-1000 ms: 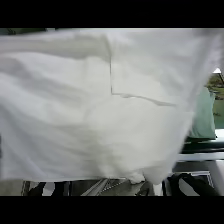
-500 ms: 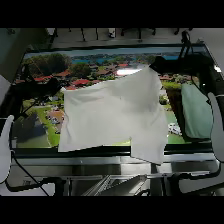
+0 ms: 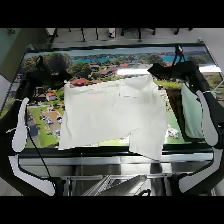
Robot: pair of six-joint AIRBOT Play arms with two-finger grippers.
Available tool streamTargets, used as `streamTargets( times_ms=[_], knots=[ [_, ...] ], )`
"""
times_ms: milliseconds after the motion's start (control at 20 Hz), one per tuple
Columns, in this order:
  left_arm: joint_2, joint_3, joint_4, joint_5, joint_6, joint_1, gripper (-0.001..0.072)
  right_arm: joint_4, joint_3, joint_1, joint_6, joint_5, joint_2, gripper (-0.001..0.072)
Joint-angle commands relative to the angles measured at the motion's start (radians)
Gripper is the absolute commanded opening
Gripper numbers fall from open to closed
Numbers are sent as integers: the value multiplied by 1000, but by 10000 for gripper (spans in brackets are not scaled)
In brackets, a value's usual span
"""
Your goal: Fold the shirts.
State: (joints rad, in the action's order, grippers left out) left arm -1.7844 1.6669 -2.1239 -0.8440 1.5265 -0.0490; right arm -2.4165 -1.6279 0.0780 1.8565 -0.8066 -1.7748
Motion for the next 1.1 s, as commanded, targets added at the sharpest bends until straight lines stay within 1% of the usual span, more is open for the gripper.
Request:
streamTargets(
  times_ms=[0, 100, 200, 250, 300, 350, 400, 450, 500, 600, 750, 800, 900, 1000, 1050],
  knots=[
    [-25, 174, 11, -334, -6, -43, 685, 23, -11, 92, 3, -220, 51, 384],
    [-21, 261, 11, -568, -3, -109, 685, 43, -11, 184, 3, -392, 95, 383],
    [11, 286, 12, -755, 22, -172, 685, 109, 8, 270, -1, -543, 133, 382],
    [46, 256, 13, -799, 40, -201, 685, 146, 40, 304, -1, -592, 155, 376],
    [98, 188, 17, -822, 71, -227, 684, 187, 95, 335, 1, -612, 183, 365],
    [161, 89, 60, -833, 91, -247, 682, 213, 165, 361, 16, -609, 215, 364],
    [223, -24, 123, -832, 112, -260, 567, 218, 248, 391, 35, -601, 250, 364],
    [288, -156, 186, -819, 142, -271, 408, 219, 320, 422, 54, -590, 278, 365],
    [360, -311, 230, -782, 146, -285, 360, 217, 386, 458, 69, -573, 301, 365],
    [451, -571, 239, -698, 178, -308, 366, 217, 477, 527, 86, -555, 322, 364],
    [499, -851, 236, -575, 205, -330, 367, 217, 541, 574, 126, -547, 322, 365],
    [496, -912, 235, -541, 206, -329, 367, 217, 547, 573, 137, -547, 322, 365],
    [475, -981, 169, -482, 253, -326, 367, 214, 552, 570, 143, -549, 322, 365],
    [434, -1002, 78, -443, 304, -326, 367, 214, 552, 566, 147, -557, 322, 365],
    [411, -995, 55, -436, 313, -326, 366, 214, 552, 564, 150, -562, 322, 365]
  ],
)
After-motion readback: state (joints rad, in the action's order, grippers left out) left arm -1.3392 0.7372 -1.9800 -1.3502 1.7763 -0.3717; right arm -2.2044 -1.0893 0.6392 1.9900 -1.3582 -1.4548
